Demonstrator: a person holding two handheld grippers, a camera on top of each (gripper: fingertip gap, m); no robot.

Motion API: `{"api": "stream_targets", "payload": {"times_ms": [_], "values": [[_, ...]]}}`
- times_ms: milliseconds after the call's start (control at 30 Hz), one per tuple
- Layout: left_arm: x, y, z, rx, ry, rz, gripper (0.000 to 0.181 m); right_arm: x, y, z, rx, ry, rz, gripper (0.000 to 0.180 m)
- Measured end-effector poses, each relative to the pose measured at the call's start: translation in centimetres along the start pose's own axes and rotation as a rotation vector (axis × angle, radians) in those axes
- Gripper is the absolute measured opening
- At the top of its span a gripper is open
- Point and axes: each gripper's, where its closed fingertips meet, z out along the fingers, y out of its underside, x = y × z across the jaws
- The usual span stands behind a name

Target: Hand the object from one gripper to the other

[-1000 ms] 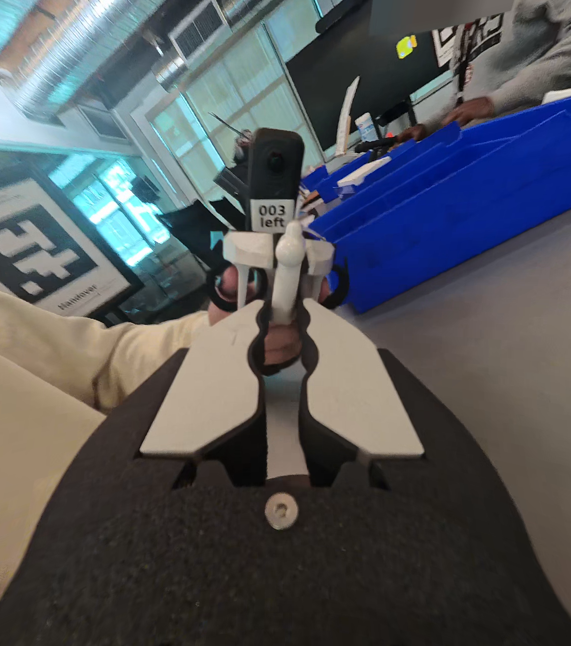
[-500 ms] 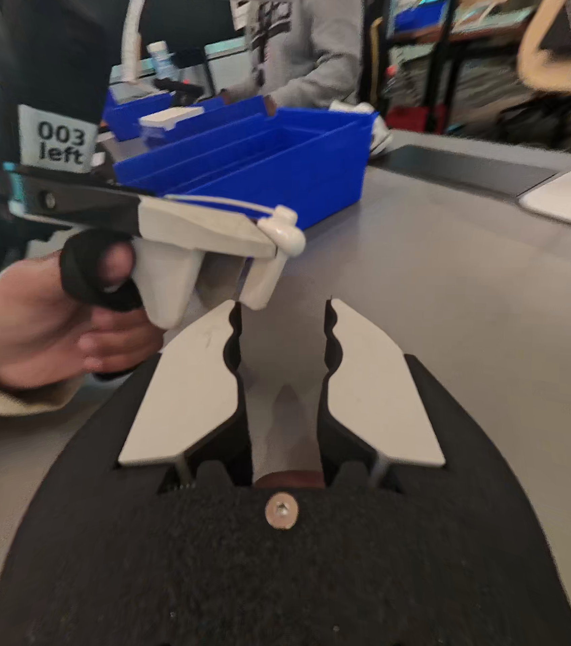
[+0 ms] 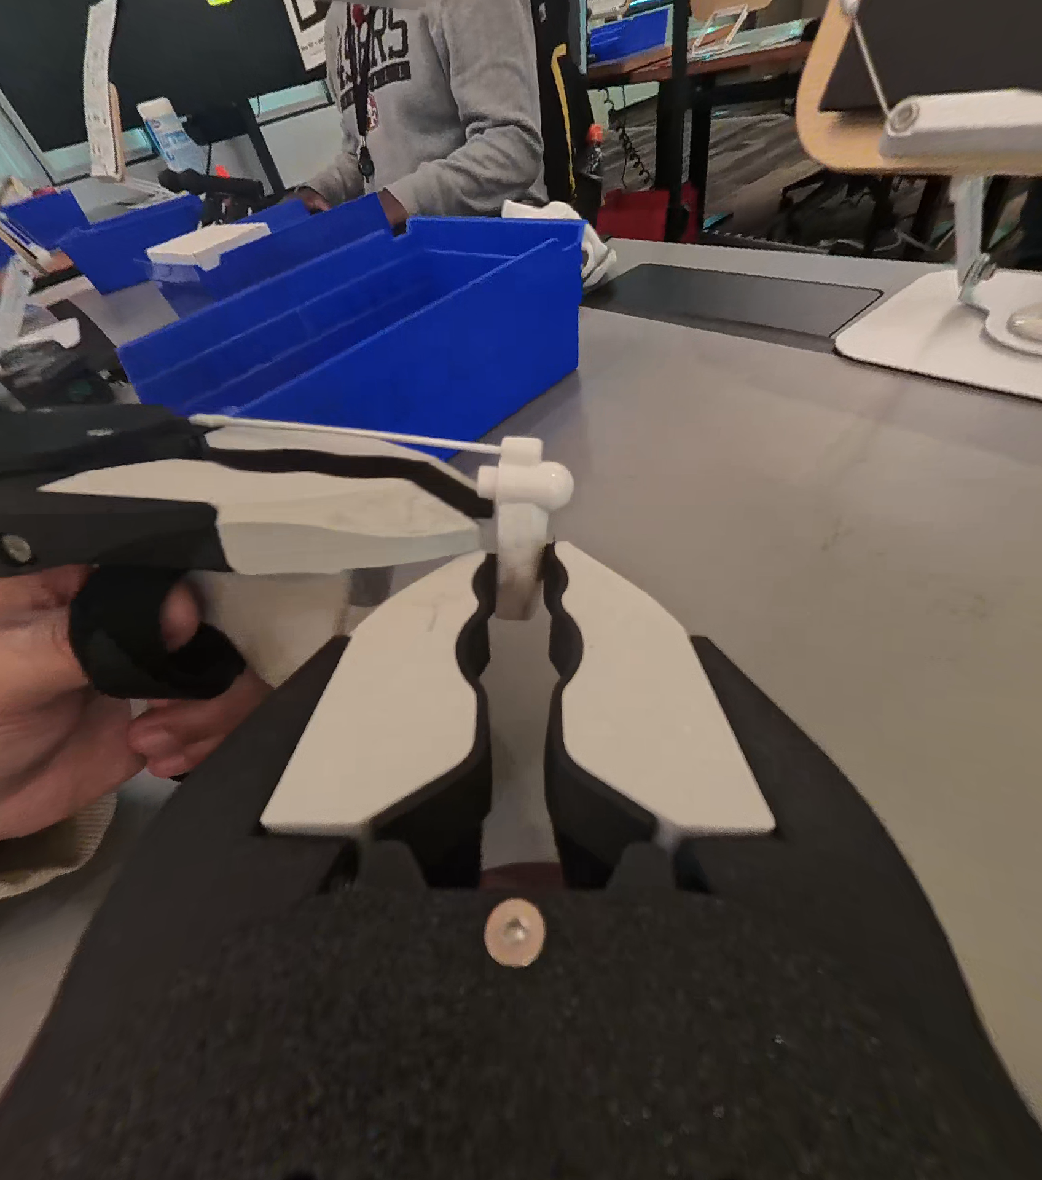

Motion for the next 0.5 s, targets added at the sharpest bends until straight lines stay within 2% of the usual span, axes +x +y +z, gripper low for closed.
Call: {"api": "stream_targets", "payload": {"times_ms": [33, 200, 300, 367, 500], "values": [[-0.1, 0.0, 0.0, -0.001, 0.002, -0.006, 0.021, 0.5, 0.0, -0.1, -0.002, -0.004, 0.028, 0.014], [-0.3, 0.2, 0.1, -0.018, 0.031, -0.037, 0.022, 2.8, -1.2, -1.1, 0.051, -0.039, 0.117, 0.014], [1.3, 0.1, 0.0, -0.031, 0.175, -0.053, 0.026, 1.4, -2.4, -1.7, 0.103, -0.282, 0.249, 0.014], [2.6, -0.7, -0.7, -0.002, 0.317, -0.099, 0.029, -0.7, -2.4, -2.3, 0.064, -0.539, 0.412, 0.014], [3.8, -1.6, -1.8, -0.011, 0.531, -0.255, 0.049, -3.2, -3.4, -4.0, 0.104, -0.866, 0.629, 0.014]]}}
